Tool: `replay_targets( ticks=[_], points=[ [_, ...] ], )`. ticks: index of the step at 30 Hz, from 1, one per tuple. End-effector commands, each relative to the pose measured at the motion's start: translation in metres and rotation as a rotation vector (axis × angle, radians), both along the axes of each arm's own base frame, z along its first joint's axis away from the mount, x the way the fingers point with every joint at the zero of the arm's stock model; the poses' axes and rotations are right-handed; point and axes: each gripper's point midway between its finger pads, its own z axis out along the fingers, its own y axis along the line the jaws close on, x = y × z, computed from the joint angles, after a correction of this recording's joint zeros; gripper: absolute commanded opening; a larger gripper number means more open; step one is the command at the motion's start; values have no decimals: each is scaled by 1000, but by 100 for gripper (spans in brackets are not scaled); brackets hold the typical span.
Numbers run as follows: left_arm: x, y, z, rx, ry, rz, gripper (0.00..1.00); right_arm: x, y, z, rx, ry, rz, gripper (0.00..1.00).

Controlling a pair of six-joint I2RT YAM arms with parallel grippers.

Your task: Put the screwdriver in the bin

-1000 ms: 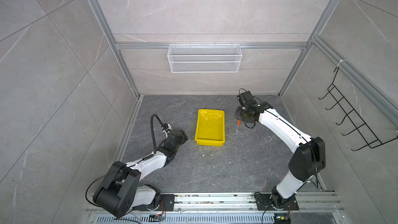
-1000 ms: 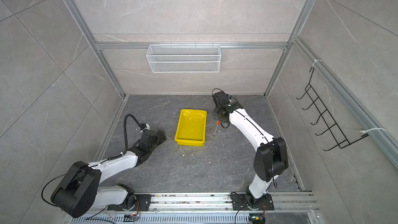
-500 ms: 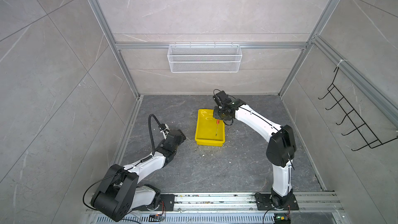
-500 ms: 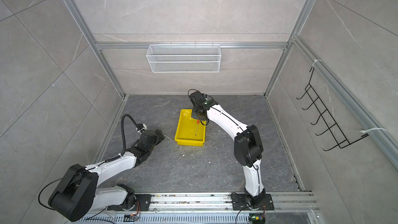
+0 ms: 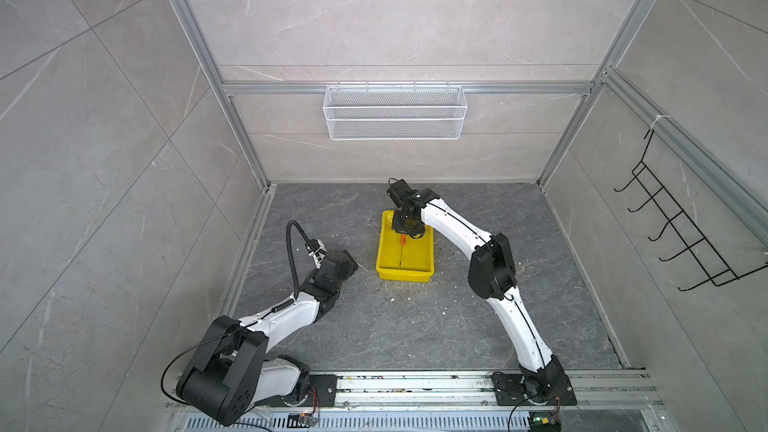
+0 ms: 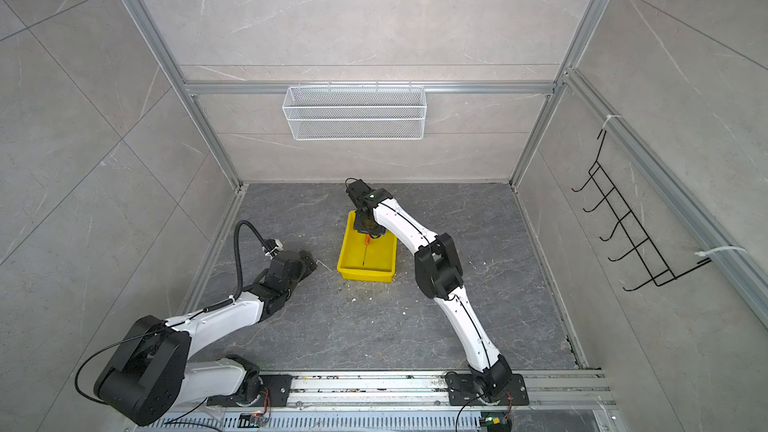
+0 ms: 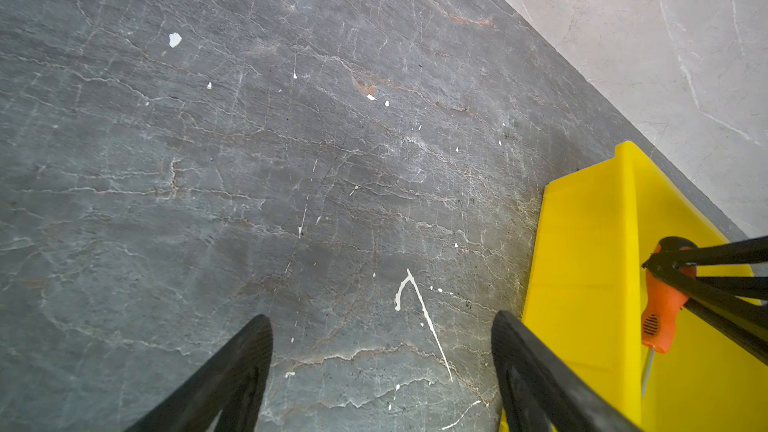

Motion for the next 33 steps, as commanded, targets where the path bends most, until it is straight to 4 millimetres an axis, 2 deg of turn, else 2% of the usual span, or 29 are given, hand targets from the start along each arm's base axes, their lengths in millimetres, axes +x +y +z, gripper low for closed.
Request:
replay_targets(
  ticks=[1,6,9,13,17,19,22,25,28,30,33],
  points=[
    [13,-5,13,-25,-35,-2,85,-16,-10,-8,-86,82,-6,33],
    [15,-8,13,-28,-29,-18,85,-15,-6,19,-69,50,28,60],
    [15,-6,16,-15,-35,-14,85,-17,-8,42,-59,22,45,69],
    [14,0,23,20,-54,-6,85,-24,-27,89,-96,-57,51,85],
    [14,7,34,101,-63,-13,85,-38,-57,118,-159,-166,81,97],
    [12,16,36,132,-63,21,86,-45,-81,136,-204,-271,81,99],
    [11,14,28,105,-68,22,86,-59,-125,149,-302,-417,38,100],
    [14,9,20,88,-57,12,86,-77,-186,145,-486,-560,-79,100],
    [16,5,16,95,-9,-14,86,-97,-255,131,-764,-703,-279,93],
    [17,2,16,107,10,-32,86,-108,-296,110,-900,-662,-334,90],
    [18,0,16,109,18,-44,86,-122,-347,80,-834,-527,-484,91]
  ],
)
